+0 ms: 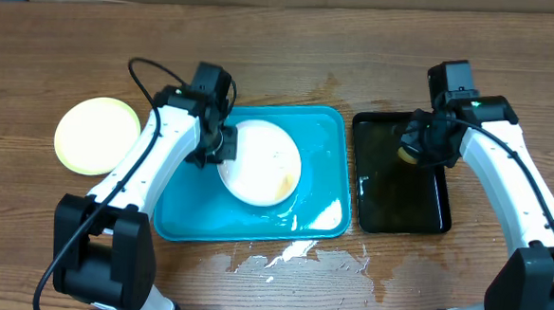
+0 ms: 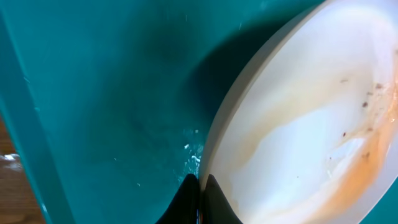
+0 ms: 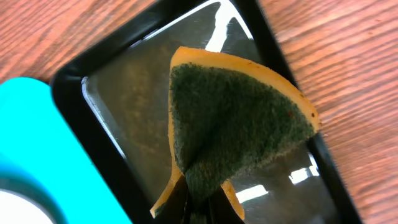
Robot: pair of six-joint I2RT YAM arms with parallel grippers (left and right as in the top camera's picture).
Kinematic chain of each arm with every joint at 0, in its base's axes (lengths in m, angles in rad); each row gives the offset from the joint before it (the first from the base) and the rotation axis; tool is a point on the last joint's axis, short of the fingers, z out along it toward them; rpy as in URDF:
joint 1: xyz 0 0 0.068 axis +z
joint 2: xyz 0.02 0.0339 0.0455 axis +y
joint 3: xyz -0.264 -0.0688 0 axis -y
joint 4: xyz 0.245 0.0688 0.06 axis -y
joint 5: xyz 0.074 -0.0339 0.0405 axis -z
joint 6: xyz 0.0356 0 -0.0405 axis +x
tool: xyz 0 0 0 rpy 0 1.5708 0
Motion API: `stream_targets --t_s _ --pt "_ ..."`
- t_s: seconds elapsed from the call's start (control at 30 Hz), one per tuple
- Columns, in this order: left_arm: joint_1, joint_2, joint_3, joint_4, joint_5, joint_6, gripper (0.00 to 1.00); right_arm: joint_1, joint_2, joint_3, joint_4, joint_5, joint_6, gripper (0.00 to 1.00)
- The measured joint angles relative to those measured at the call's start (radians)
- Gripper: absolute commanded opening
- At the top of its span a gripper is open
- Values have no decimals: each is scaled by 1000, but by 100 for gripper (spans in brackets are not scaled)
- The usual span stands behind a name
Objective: Clean dirty plates on tray and stack at the side
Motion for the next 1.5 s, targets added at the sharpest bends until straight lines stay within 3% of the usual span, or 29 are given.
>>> stream_targets --t_s 0.33,0.63,0.8,1.13,1.27,1.5 --pt "-14 1 134 -26 -42 0 4 -16 0 0 -9 1 -102 4" --pt "-138 1 183 21 -159 0 4 -16 0 0 -16 0 -131 4" --pt "-241 1 185 117 -325 39 4 -16 0 -2 -8 1 -156 4" --pt "-554 1 189 205 -932 156 4 -16 -1 -148 195 28 -203 4" --pt "-619 1 189 195 -1044 181 4 -16 -1 -225 275 34 -206 4" --pt "-624 1 189 185 -1106 192 4 -16 -1 -351 426 30 -208 4"
